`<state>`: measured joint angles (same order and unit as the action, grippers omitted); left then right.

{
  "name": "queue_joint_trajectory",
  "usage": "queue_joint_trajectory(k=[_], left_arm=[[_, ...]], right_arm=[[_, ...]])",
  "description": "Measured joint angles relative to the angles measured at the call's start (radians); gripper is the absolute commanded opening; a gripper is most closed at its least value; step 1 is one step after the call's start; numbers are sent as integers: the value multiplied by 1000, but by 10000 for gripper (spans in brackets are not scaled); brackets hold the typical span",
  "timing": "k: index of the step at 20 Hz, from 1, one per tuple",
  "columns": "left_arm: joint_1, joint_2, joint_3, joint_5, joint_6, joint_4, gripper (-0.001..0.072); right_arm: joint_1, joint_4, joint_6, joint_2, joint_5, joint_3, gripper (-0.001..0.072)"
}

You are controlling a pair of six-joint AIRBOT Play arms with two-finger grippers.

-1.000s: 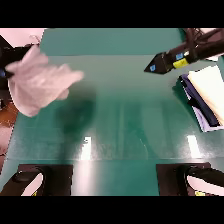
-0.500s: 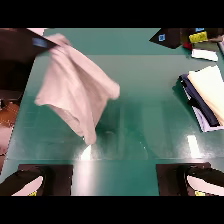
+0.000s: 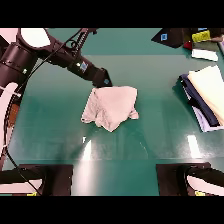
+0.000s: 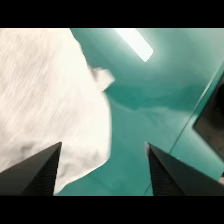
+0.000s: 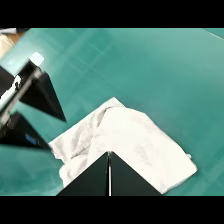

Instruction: Fold the shirts.

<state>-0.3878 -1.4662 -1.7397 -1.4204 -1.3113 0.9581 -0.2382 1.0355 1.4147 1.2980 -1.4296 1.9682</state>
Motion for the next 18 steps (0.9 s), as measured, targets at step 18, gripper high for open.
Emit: queue_joint_trajectory(k=[18], left_arm=[[274,56,787,288,20,-54,604]], right_arm=[[0,59,22,3,-22,0,15]])
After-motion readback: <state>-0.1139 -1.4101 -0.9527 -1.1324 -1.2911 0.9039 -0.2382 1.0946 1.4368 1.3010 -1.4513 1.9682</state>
